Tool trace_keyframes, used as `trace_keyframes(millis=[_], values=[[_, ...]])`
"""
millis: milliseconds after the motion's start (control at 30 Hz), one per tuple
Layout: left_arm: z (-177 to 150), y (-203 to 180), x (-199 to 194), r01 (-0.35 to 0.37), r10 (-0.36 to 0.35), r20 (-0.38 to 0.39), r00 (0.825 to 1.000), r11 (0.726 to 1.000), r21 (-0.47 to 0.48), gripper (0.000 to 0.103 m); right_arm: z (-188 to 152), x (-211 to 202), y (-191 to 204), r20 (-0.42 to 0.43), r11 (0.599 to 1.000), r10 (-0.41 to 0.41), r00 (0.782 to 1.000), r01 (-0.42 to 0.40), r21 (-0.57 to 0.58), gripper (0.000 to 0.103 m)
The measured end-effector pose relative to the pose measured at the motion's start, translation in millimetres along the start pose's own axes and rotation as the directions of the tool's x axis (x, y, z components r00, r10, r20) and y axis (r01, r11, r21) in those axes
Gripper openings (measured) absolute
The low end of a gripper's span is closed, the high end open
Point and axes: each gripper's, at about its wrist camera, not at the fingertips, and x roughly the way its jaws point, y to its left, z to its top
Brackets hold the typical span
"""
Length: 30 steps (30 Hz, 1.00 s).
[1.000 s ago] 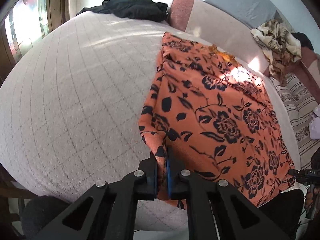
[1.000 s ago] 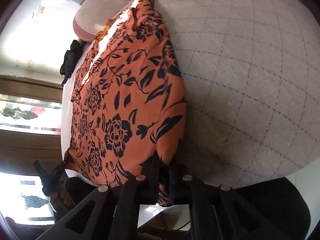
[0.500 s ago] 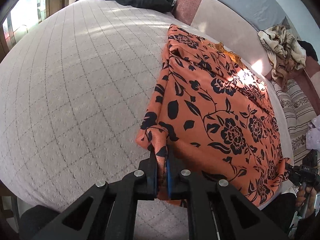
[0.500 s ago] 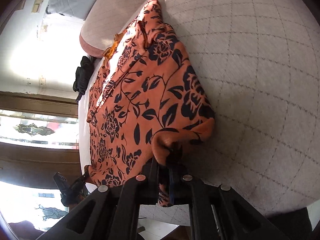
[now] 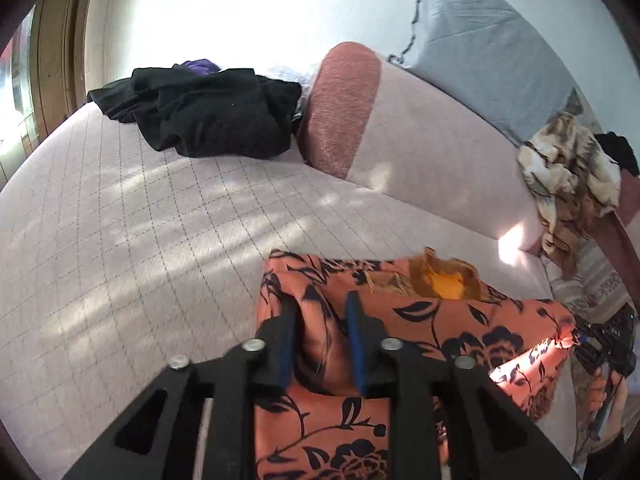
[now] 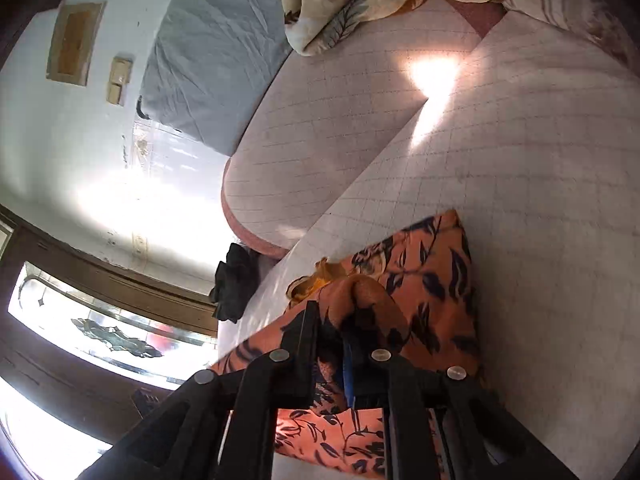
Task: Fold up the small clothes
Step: 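Lift the hem with both grippers and fold it over toward the collar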
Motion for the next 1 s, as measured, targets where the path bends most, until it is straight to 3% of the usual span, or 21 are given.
trace_keyframes(millis=[33, 67, 100, 167, 267, 400, 500, 600, 667, 800, 833, 867, 900, 967, 1000], values=[[4.1, 7.2, 20.5, -0.071, 0.069, -0.057, 0.996, 0.997, -0.031, 0.063, 4.8, 12.5, -8.6, -0.009, 0.999, -0.044, 0.999, 0.044, 0.002, 0.039], [5.1, 14.5, 33.3, -0.12, 0.115, -0.085, 0.99, 0.991, -0.056, 0.064, 3.6, 18.9, -17.1, -0.005, 0.994, -0.11, 0.994, 0.11, 0.018, 0.073], [4.5, 21.3, 39.4, -0.119, 0.113, -0.088, 0.99, 0.99, -0.069, 0.064, -1.8, 17.8, -23.2, 0.022, 0.988, -0.153, 0.988, 0.152, 0.031, 0.078], [-1.2, 32.9, 34.3, -0.122, 0.116, -0.082, 0.99, 0.989, -0.078, 0.064, -14.7, 6.1, -32.6, 0.037, 0.992, -0.12, 0.992, 0.119, 0.033, 0.078], [-18.8, 45.2, 0.5, -0.123, 0.123, -0.012, 0.992, 0.99, -0.069, 0.066, -46.4, -22.0, -24.8, 0.054, 0.984, -0.172, 0.984, 0.174, -0.041, 0.078], [-61.7, 50.8, -51.5, -0.031, 0.034, 0.021, 0.999, 0.992, -0.119, 0.068, -104.5, -56.3, -21.3, 0.044, 0.99, -0.135, 0.99, 0.136, -0.022, 0.078], [-103.4, 37.6, -63.7, 0.039, -0.038, 0.005, 0.999, 0.988, -0.151, 0.072, -147.2, -48.7, -27.4, -0.023, 0.992, -0.104, 0.994, 0.105, 0.064, 0.078], [-131.3, 24.3, -42.5, -0.006, 0.001, -0.024, 1.0, 0.979, -0.205, 0.072, -164.6, -20.3, -32.3, -0.036, 0.984, -0.117, 0.992, 0.121, 0.133, 0.078], [-137.5, 18.7, -25.2, -0.073, 0.064, -0.045, 0.997, 0.963, -0.258, 0.072, -162.3, -8.6, -37.2, 0.025, 0.973, -0.121, 0.992, 0.114, 0.198, 0.078], [-132.0, 8.4, 0.1, -0.159, 0.162, -0.014, 0.987, 0.944, -0.289, 0.072, -147.3, 8.5, -36.6, 0.141, 0.946, -0.201, 0.969, 0.155, 0.284, 0.075], [-127.3, 6.1, 3.5, -0.165, 0.169, -0.009, 0.985, 0.943, -0.29, 0.068, -142.5, 12.7, -36.0, 0.155, 0.938, -0.22, 0.963, 0.166, 0.303, 0.074], [-121.6, 4.8, 8.0, -0.16, 0.16, -0.023, 0.987, 0.947, -0.279, 0.029, -139.8, 15.8, -37.8, 0.166, 0.924, -0.235, 0.958, 0.168, 0.343, 0.065], [-114.8, 5.3, 13.7, -0.123, 0.111, -0.058, 0.992, 0.951, -0.285, 0.017, -135.6, 19.6, -39.4, 0.167, 0.916, -0.244, 0.955, 0.171, 0.363, 0.047], [-101.7, 4.3, 7.9, -0.111, 0.1, -0.055, 0.994, 0.952, -0.287, 0.016, -127.9, 21.7, -44.2, 0.193, 0.902, -0.265, 0.945, 0.172, 0.396, 0.019], [-96.0, -0.6, -1.0, -0.106, 0.101, -0.035, 0.994, 0.959, -0.263, 0.016, -123.8, 24.4, -43.3, 0.193, 0.906, -0.259, 0.946, 0.169, 0.389, 0.018]])
